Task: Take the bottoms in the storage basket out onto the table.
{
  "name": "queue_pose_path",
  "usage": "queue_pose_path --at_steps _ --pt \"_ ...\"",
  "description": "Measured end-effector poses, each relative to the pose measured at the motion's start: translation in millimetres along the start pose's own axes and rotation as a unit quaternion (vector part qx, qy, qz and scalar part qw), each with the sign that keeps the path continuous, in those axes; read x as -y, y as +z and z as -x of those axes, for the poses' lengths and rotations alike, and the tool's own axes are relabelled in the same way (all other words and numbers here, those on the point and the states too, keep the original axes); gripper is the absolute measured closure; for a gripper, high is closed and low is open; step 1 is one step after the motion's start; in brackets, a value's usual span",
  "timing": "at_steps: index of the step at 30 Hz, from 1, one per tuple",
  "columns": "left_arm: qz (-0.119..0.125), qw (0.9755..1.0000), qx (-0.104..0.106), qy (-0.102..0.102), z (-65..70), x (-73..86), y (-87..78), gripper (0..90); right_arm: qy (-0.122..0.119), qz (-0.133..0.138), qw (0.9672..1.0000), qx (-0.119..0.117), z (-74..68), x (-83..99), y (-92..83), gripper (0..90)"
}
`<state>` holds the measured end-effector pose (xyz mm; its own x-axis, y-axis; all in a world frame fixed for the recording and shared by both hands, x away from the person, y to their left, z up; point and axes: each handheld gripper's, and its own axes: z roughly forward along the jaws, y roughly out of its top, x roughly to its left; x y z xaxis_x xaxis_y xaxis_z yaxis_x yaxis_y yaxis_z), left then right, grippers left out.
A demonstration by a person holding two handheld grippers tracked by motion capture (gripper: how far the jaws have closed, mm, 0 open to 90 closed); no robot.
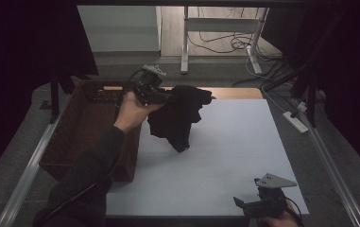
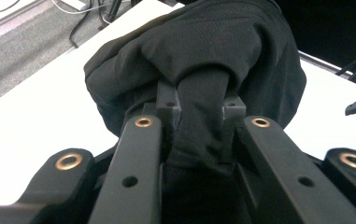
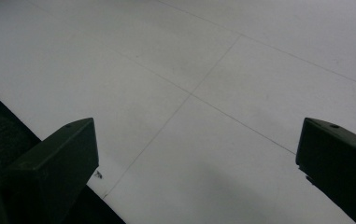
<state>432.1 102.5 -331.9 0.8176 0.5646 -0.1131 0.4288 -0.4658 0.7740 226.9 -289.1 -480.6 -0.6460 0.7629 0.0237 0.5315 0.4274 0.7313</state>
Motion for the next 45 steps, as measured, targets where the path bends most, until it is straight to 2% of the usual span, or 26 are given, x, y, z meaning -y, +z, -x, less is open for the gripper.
queue_pose_path --at_steps 3,9,20,28,35,45 --pt "-0.006 1.0 0.001 0.002 0.9 4.7 7.6 75.8 -0.001 -0.001 1.0 0.0 0.0 0.0 -0.1 0.0" --pt "-0.012 0.9998 0.01 -0.008 0.2 13.4 20.6 75.8 -0.002 -0.002 1.0 0.0 0.0 -0.1 -0.1 0.0" --pt "-0.03 0.9993 0.015 -0.018 0.2 27.6 44.5 75.5 -0.002 -0.001 1.0 -0.001 -0.1 0.0 0.1 0.0" --pt "-0.041 0.9985 0.019 -0.031 -1.2 37.1 59.8 75.4 -0.002 -0.003 1.0 -0.001 -0.2 -0.1 0.2 0.0" --pt "-0.056 0.9977 0.018 -0.034 1.2 41.5 72.2 75.2 -0.004 -0.004 1.0 -0.002 -0.3 -0.1 0.5 0.0" --pt "-0.069 0.9961 0.018 -0.052 2.4 49.7 92.1 74.8 -0.007 -0.004 1.0 -0.004 -0.4 -0.1 0.8 0.0"
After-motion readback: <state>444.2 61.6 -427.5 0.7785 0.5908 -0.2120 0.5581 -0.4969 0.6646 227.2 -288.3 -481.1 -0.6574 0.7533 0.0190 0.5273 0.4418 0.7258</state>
